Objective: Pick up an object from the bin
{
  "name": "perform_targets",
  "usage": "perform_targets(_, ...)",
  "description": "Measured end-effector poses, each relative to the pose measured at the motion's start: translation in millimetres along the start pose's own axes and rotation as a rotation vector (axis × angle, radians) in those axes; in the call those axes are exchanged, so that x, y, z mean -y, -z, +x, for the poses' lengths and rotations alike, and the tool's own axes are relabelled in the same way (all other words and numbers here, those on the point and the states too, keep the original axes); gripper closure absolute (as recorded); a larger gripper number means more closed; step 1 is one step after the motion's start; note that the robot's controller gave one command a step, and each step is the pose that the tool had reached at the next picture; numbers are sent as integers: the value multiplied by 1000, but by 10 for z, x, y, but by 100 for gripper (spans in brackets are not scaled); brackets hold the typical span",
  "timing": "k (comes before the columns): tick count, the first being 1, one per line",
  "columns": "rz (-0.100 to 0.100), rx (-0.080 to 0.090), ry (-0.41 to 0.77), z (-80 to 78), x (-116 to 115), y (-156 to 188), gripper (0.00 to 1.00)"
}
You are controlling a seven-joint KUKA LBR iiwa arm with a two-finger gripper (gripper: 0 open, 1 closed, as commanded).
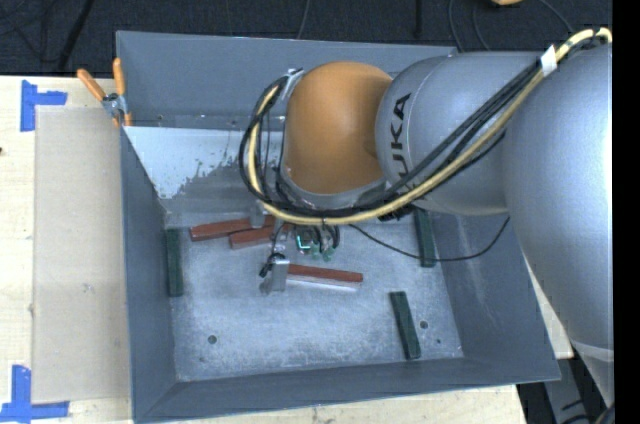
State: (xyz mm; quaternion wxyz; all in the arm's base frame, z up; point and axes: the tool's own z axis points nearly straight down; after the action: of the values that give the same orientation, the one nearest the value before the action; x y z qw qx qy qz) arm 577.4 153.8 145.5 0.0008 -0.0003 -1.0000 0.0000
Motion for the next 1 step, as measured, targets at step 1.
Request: perform_targets(1,-3,6,-2,-152,458,-380,0)
